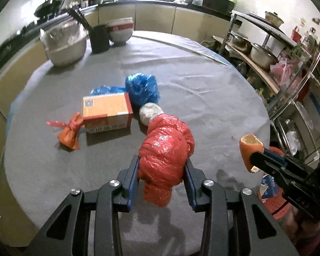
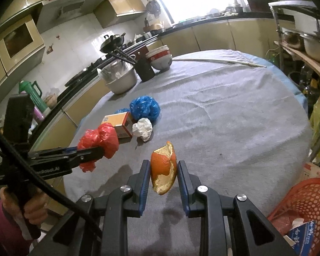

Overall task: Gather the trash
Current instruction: 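Grasp the red plastic bag with the left tool while the right tool holds the orange peel, then carry the red bag and orange peel over the red basket with both tools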

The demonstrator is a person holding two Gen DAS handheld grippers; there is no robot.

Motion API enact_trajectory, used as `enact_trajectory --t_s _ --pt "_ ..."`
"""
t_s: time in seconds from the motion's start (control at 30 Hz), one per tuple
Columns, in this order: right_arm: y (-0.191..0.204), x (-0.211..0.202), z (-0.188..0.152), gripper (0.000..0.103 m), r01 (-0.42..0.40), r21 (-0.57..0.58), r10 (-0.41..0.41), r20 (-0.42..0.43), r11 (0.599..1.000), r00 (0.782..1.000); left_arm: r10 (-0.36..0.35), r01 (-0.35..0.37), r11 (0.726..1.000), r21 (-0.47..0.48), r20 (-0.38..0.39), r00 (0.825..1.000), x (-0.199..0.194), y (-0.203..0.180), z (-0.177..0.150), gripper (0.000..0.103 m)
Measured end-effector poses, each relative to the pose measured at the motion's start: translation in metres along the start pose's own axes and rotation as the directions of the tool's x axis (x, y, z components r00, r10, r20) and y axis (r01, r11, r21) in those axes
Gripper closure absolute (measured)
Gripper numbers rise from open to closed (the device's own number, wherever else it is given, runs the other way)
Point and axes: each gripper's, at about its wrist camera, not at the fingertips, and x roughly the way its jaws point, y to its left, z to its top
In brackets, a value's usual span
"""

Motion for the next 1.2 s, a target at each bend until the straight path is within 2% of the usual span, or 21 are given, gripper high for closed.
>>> enact_trajectory --t_s 0.5,1.2 --pt "-0.009 -0.053 -0.004 0.075 0.020 0.012 -0.021 0.093 1.000 0.995 0.118 -0.130 0.984 0.125 0.101 0.988 -0.027 -0.046 0.002 0.063" --pt "-0.029 -0.078 -0.015 0.075 0.038 0.058 -0.044 0.122 0.998 0.992 0.143 -0.163 0.968 0.189 0.117 0.983 -0.029 -0.075 0.003 0.063"
